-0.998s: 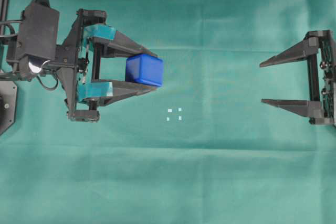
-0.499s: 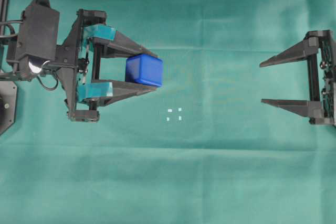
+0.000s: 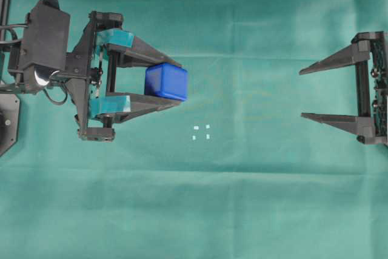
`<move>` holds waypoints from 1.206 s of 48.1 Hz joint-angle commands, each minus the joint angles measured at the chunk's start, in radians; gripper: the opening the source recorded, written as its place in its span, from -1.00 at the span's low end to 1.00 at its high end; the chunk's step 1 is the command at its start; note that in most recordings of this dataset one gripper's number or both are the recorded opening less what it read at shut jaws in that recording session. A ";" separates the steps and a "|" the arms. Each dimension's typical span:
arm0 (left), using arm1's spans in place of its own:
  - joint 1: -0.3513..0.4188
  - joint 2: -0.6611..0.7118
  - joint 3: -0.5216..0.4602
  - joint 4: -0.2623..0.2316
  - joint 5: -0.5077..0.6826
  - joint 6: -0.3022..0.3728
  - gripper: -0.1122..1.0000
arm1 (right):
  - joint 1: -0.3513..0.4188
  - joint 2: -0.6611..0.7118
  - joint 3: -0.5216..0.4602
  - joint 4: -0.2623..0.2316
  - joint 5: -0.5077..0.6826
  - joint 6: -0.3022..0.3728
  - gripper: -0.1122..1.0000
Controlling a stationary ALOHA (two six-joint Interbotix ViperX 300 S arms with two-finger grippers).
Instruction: Handover the blue block to the right arm after grasping it with the left arm, then place it in the designated position.
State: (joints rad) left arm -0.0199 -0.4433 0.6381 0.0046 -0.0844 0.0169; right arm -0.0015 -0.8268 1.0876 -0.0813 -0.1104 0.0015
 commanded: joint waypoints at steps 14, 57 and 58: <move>-0.002 -0.012 -0.011 -0.002 -0.002 -0.002 0.04 | -0.002 -0.011 -0.104 -0.193 0.061 -0.097 0.88; -0.002 -0.008 -0.014 -0.003 0.014 -0.005 0.04 | -0.002 -0.046 -0.133 -0.815 0.015 -0.333 0.88; -0.002 -0.008 -0.014 -0.003 0.014 -0.005 0.04 | 0.000 -0.048 -0.133 -0.818 0.012 -0.333 0.88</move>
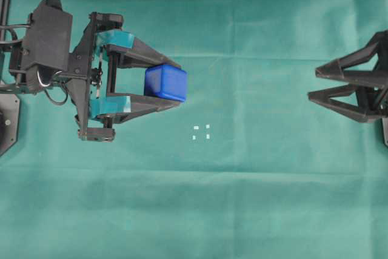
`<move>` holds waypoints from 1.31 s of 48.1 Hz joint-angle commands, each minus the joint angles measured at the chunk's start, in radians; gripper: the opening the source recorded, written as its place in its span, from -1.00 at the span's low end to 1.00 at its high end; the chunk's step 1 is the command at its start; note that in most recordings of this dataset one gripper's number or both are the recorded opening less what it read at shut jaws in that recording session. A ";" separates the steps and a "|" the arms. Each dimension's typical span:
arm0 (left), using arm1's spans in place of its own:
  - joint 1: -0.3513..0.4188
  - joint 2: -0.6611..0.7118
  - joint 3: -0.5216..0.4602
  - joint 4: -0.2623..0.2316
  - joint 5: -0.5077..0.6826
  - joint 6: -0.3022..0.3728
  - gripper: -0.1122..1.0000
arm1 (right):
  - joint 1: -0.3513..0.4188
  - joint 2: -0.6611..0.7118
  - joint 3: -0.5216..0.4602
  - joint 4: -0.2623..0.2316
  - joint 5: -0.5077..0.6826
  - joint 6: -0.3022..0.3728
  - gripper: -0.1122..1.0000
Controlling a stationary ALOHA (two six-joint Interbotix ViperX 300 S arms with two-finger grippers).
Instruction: Handover the blue block to the right arm after grasping it with the left arm, then place it in the designated position.
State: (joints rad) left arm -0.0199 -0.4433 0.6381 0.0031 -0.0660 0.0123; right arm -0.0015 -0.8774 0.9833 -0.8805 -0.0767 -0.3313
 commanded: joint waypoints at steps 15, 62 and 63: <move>-0.003 -0.008 -0.014 -0.003 -0.005 0.002 0.04 | 0.000 0.003 -0.032 -0.026 -0.038 -0.003 0.88; -0.002 -0.006 -0.015 -0.002 -0.002 0.000 0.04 | -0.002 0.003 -0.038 -0.026 -0.038 0.000 0.87; -0.002 -0.006 -0.015 -0.002 -0.002 0.000 0.04 | -0.002 0.003 -0.038 -0.026 -0.038 0.000 0.87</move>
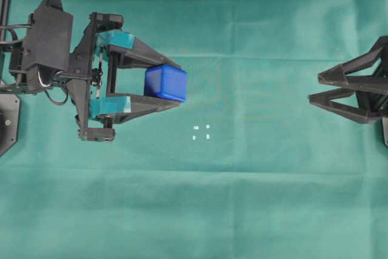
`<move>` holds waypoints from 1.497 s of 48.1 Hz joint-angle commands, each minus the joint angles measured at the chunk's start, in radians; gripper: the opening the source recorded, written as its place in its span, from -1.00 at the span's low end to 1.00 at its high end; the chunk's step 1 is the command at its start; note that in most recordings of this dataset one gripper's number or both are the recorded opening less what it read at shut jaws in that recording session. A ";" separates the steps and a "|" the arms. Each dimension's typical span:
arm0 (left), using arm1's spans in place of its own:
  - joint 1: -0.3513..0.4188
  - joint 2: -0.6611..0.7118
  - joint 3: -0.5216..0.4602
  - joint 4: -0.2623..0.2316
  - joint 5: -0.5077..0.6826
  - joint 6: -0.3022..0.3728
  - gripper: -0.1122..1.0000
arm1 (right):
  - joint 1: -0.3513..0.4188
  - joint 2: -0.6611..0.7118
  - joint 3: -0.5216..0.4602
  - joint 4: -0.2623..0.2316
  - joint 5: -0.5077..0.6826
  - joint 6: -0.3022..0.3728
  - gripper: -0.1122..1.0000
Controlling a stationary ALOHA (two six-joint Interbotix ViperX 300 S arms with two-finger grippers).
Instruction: Handover the blue block to the right arm after grasping it with the left arm, then place it in the designated position.
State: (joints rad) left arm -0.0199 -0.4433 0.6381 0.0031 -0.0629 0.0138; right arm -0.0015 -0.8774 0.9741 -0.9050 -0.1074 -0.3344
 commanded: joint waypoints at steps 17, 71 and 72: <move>-0.002 -0.006 -0.015 -0.003 -0.002 -0.002 0.04 | -0.002 0.005 -0.029 0.002 -0.008 0.008 0.87; -0.002 -0.008 -0.015 -0.003 0.006 -0.002 0.04 | -0.002 0.146 -0.133 -0.002 -0.006 0.002 0.87; -0.002 -0.006 -0.015 -0.002 0.006 0.000 0.04 | -0.002 0.156 -0.141 -0.002 -0.006 0.002 0.87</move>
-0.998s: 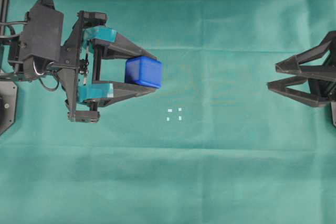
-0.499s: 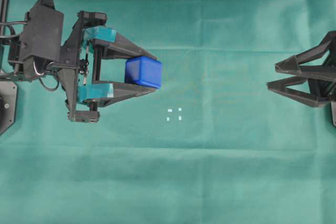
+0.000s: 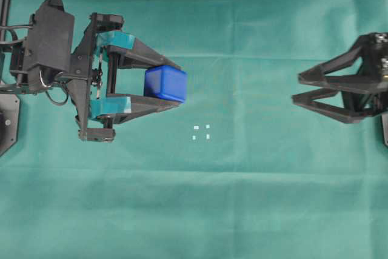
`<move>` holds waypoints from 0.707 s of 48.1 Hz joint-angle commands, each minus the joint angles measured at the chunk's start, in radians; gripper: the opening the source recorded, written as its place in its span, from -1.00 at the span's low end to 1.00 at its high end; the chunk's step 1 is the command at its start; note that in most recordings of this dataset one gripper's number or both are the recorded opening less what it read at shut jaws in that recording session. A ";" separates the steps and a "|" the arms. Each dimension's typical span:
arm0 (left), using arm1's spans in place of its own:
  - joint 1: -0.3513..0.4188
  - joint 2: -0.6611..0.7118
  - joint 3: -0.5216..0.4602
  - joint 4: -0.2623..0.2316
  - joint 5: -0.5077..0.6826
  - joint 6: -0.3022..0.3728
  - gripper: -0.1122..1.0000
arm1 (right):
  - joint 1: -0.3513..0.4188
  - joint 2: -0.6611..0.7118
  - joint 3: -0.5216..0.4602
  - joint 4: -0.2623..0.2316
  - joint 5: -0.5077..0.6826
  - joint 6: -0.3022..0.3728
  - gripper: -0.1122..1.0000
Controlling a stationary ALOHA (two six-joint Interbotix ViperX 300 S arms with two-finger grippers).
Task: Handover the blue block to the right arm after grasping it with the left arm, then place it in the designated position.
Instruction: 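Reach the right gripper left and close it on the held cube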
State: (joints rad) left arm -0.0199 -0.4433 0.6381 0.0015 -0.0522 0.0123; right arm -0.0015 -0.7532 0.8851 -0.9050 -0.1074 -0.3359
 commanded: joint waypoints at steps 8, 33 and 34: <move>-0.002 -0.008 -0.015 -0.002 -0.005 0.000 0.04 | -0.002 0.127 -0.130 -0.002 -0.008 0.000 0.87; -0.002 -0.006 -0.017 0.000 -0.005 0.000 0.04 | -0.020 0.436 -0.391 -0.052 -0.011 -0.003 0.87; -0.002 -0.005 -0.017 -0.002 -0.003 0.000 0.04 | -0.020 0.445 -0.400 -0.055 -0.014 -0.003 0.87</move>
State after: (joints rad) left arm -0.0199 -0.4433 0.6381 0.0015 -0.0506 0.0138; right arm -0.0184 -0.3283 0.5430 -0.9480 -0.1089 -0.3421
